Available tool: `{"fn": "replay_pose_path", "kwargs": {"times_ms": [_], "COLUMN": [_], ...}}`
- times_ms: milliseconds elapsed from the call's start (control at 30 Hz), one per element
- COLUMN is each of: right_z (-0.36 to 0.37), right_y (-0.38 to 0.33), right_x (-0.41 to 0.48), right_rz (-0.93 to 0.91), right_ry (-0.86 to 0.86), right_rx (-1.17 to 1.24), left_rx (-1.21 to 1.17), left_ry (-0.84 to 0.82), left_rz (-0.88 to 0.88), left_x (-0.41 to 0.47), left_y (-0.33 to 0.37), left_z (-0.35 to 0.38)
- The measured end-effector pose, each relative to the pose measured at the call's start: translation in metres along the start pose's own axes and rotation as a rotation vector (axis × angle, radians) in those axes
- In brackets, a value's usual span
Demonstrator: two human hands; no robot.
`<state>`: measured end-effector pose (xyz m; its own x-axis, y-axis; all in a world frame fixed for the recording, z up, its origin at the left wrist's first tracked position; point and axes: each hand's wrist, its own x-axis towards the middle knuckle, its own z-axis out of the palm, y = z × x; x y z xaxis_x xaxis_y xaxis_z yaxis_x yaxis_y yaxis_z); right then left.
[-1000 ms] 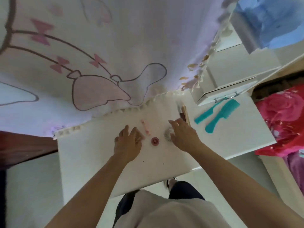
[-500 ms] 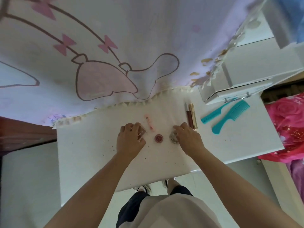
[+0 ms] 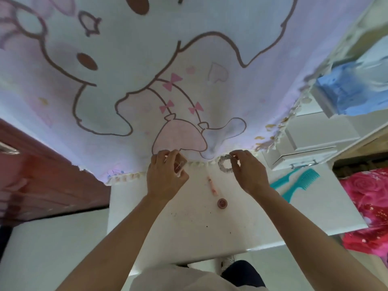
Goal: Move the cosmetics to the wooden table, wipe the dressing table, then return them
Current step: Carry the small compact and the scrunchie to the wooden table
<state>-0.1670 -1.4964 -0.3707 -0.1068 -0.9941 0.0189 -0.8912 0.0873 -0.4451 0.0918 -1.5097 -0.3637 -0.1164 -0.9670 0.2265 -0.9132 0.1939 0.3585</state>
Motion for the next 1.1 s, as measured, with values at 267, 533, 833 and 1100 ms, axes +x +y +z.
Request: {"fn": "replay_pose_path", "kwargs": {"times_ms": [267, 533, 833, 1100], "right_z": [-0.014, 0.057, 0.105, 0.131], "right_y": [-0.103, -0.267, -0.465, -0.609], "right_x": [0.041, -0.005, -0.204, -0.429], "right_rz": [-0.339, -0.643, -1.033, -1.314], "right_ry": [0.023, -0.305, -0.552, -0.8], "right_rx": [0.298, 0.521, 0.723, 0.742], "left_rx": [0.029, 0.334, 0.561, 0.686], "left_ry": [0.362, 0.56, 0.821, 0.937], "left_rz": [-0.232, -0.582, -0.919, -1.193], "left_x": [-0.023, -0.176, -0.408, -0.608], "left_y": [-0.033, -0.087, -0.133, -0.164], "left_z": [-0.085, -0.183, -0.3, -0.396]}}
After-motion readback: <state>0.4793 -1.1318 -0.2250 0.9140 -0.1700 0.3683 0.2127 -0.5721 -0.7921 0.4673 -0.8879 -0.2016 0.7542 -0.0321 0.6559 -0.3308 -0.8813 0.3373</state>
